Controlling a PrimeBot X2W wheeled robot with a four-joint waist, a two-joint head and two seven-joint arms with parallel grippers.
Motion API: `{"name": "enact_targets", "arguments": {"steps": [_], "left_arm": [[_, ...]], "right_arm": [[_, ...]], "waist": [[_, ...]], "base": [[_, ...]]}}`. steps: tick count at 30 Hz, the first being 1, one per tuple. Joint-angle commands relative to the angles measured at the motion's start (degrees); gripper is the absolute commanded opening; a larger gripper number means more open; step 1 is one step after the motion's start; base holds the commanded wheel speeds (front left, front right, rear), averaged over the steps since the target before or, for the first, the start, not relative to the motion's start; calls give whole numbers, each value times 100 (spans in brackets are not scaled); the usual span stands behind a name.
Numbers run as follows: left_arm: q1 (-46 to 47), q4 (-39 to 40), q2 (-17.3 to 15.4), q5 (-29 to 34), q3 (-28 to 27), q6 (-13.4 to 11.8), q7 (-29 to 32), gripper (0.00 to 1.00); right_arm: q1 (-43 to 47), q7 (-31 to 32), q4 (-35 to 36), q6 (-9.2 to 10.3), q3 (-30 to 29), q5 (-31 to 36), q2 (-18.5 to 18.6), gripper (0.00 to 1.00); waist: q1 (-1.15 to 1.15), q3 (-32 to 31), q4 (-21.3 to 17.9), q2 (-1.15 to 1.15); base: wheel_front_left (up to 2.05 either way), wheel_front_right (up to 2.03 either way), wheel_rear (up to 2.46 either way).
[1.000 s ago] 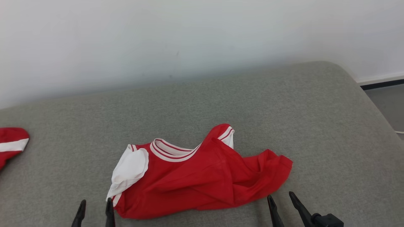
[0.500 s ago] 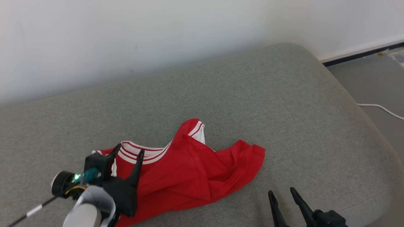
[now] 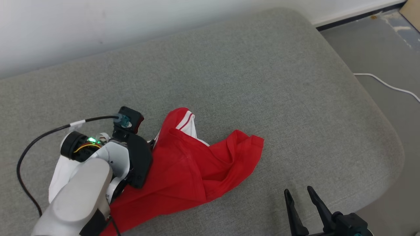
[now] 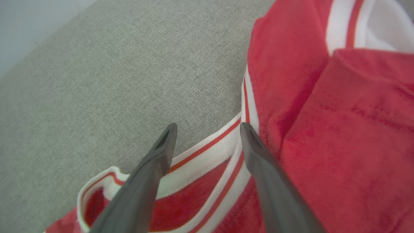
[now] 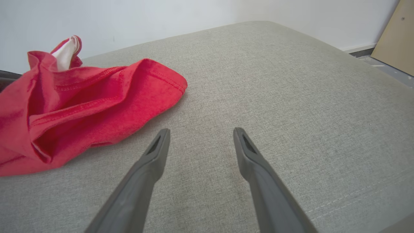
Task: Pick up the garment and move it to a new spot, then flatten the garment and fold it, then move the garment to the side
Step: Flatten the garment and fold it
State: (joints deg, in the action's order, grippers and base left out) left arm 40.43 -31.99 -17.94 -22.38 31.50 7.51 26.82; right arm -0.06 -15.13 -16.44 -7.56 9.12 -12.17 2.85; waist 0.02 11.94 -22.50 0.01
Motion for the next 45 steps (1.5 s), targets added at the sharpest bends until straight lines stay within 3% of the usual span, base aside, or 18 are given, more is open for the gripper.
{"name": "enact_targets", "arguments": {"steps": [1,19,20,21,24,29,37,40,45], "left_arm": [[133,0,-5,-104,81,-8,98,100],[160,-770,417,-255,664,-237,1603,100],[142,-775,447,-297,687,-211,1674,56],[133,-759,478,-338,718,-177,1728,0],[107,-651,538,-423,805,-107,1724,0],[299,-388,591,-357,918,-35,1118,0],[907,-118,942,-306,752,-19,-892,0],[1288,-45,1223,-318,613,-16,-1988,0],[1648,64,1448,-439,503,-93,-3015,0]], "right_arm": [[7,-2,39,14,-30,30,6,100],[-23,-2,112,14,61,78,7,100],[-26,-2,112,14,69,70,7,100],[-33,-2,111,14,78,62,8,100],[-58,-2,99,14,106,26,7,100],[-110,-2,67,14,138,-18,7,100],[-189,-2,-1,14,223,-61,8,100],[-198,-2,-40,14,249,-85,7,100],[-205,-1,-81,14,287,-110,7,100]], "waist": [[-2,142,-36,-1],[-2,274,228,-1],[-2,279,230,-1],[-2,286,231,-1],[-2,301,228,-1],[-2,321,210,-1],[-2,282,160,-1],[-2,237,131,-1],[-2,159,102,-1]], "base": [[0,0,0],[0,0,0],[0,0,0],[0,0,0],[0,0,0],[0,0,0],[0,0,0],[0,0,0],[0,0,0]]}}
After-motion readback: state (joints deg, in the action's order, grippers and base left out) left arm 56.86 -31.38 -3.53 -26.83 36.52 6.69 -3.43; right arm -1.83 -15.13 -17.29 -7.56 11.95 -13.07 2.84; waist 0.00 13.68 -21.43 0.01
